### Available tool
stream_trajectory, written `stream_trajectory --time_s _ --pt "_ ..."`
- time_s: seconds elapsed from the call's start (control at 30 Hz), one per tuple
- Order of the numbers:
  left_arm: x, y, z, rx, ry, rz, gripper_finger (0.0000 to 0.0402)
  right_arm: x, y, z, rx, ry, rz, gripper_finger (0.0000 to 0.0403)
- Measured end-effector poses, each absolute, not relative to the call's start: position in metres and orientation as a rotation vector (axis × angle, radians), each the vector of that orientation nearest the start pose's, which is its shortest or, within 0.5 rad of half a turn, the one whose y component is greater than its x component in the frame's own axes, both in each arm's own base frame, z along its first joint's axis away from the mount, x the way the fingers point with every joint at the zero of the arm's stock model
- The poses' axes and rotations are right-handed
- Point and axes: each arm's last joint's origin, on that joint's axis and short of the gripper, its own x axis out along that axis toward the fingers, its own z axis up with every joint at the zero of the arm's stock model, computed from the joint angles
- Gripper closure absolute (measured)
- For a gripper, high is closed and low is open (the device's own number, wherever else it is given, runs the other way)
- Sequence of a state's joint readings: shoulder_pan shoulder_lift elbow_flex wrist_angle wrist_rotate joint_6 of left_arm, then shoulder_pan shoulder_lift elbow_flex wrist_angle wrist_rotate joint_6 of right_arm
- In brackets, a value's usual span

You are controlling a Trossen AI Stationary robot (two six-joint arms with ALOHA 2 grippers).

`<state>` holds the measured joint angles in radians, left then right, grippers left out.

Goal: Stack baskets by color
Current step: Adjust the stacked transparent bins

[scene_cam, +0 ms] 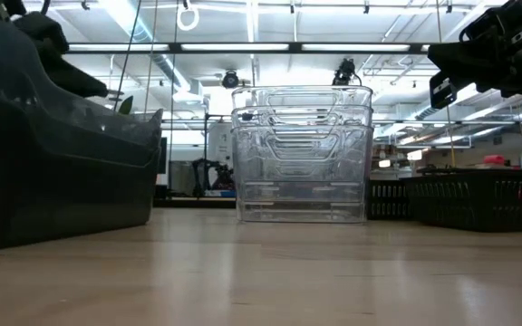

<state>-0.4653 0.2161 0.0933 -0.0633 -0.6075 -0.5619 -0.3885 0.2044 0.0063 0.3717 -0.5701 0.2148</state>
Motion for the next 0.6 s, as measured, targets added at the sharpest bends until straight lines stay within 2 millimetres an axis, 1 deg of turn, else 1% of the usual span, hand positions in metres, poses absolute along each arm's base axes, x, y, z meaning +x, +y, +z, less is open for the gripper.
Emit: stream_trajectory --time_s 0.1,0.17,0.2,0.27,0.47,0.6 --pt "0.100 -0.035 0.171 -0.367 0.093 0.110 0.0400 0.102 -0.025 0.184 0.134 -0.134 0.196 0.0389" --pt "0.101 -0.038 0.163 -0.289 0.057 0.034 0.0400 0.102 -0.025 0.184 0.134 -0.134 0.197 0.0389" --pt "0.101 -0.040 0.163 -0.238 0.048 -0.005 0.0400 0.102 -0.025 0.184 0.134 -0.134 0.197 0.0389" --pt "0.100 -0.042 0.164 -0.192 0.042 -0.055 0.0400 0.102 -0.025 0.184 0.134 -0.134 0.197 0.0389" --pt "0.099 -0.046 0.174 -0.148 -0.047 -0.160 0.0400 0.102 -0.025 0.184 0.134 -0.134 0.197 0.0389" --pt "0.099 -0.047 0.178 -0.129 -0.089 -0.183 0.0394 0.102 -0.025 0.184 0.134 -0.134 0.197 0.0389"
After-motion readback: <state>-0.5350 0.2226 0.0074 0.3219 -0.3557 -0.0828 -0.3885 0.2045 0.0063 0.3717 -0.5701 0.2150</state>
